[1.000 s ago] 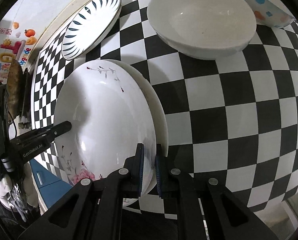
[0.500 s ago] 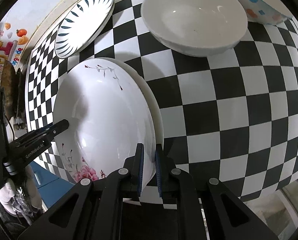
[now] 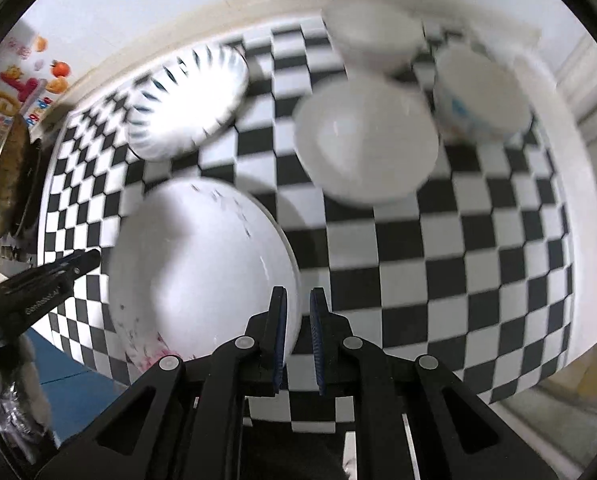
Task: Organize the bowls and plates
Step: 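Move both tools toward the blue-striped plate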
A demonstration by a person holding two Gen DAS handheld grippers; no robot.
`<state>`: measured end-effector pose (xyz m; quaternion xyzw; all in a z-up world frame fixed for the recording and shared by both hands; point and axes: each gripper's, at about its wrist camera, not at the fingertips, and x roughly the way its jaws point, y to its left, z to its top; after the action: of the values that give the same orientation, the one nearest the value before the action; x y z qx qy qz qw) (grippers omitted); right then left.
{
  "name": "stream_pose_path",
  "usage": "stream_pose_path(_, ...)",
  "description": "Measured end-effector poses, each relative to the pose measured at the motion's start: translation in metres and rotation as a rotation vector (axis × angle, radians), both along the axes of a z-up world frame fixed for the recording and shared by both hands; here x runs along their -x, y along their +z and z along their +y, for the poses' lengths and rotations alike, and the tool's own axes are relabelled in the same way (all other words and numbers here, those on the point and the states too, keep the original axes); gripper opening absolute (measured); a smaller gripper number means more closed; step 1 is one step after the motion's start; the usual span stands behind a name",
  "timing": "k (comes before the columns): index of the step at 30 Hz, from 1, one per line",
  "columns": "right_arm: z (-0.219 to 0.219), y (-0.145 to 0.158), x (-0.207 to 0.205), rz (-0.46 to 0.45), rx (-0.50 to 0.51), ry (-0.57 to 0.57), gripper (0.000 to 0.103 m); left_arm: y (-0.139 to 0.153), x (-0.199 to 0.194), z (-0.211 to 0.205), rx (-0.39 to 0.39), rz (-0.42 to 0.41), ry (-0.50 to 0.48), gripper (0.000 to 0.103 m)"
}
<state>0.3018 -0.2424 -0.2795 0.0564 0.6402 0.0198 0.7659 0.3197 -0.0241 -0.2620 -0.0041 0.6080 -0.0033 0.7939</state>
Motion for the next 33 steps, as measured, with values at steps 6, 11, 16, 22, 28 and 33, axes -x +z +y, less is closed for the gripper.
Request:
stream_pose_path(6, 0.026, 0.043, -0.002, -0.128, 0.051, 0.047, 0.014, 0.041, -0.008, 0.0, -0.038, -0.104, 0.001, 0.024)
stream_pose_path(11, 0.04, 0.066, -0.002, -0.191, 0.068, 0.09, 0.014, 0.058, -0.003, 0.0, -0.053, -0.14, 0.021, 0.024)
stream_pose_path(16, 0.047, 0.084, -0.001, -0.26, 0.086, 0.115, 0.014, 0.068, 0.001, 0.0, -0.078, -0.171, 0.051, 0.024)
stream_pose_path(22, 0.046, 0.089, -0.005, -0.294, 0.098, 0.125, 0.014, 0.07, 0.0, -0.001, -0.094, -0.177, 0.068, 0.024)
stream_pose_path(28, 0.042, 0.083, -0.015, -0.283, 0.093, 0.13, 0.014, 0.066, -0.01, -0.006, -0.105, -0.173, 0.074, 0.025)
stream_pose_path(33, 0.035, 0.078, -0.032, -0.264, 0.072, 0.127, 0.015, 0.052, -0.033, -0.006, -0.049, -0.12, 0.081, 0.026)
